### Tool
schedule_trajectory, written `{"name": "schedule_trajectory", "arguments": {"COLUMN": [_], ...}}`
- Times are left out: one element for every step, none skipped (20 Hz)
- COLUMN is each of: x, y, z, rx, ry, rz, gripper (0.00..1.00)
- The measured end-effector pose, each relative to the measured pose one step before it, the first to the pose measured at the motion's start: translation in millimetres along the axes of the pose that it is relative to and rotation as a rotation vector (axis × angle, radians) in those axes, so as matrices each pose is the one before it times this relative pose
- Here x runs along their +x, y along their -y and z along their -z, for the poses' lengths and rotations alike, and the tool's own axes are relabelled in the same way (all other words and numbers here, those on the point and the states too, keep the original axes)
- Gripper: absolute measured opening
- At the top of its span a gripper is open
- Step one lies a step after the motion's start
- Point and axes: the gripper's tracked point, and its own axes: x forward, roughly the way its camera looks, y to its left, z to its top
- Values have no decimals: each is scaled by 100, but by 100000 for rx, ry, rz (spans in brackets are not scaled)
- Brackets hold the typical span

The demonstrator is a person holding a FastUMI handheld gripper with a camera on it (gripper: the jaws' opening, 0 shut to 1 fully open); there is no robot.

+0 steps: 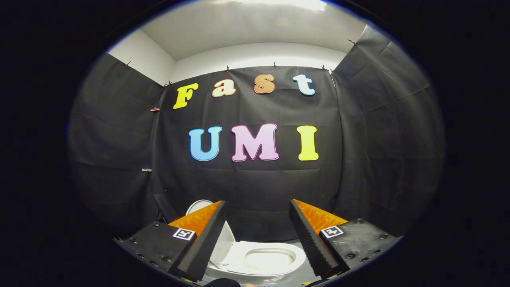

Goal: Open the toilet lid.

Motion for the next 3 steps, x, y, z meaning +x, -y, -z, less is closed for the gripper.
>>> {"name": "schedule_trajectory", "arguments": {"x": [6, 33, -10], "y": [21, 4, -18], "z": [-31, 2, 60], "rx": [-15, 14, -16], "ry": [53, -36, -114], "rz": [0, -11, -34], "gripper": [99, 98, 98]}}
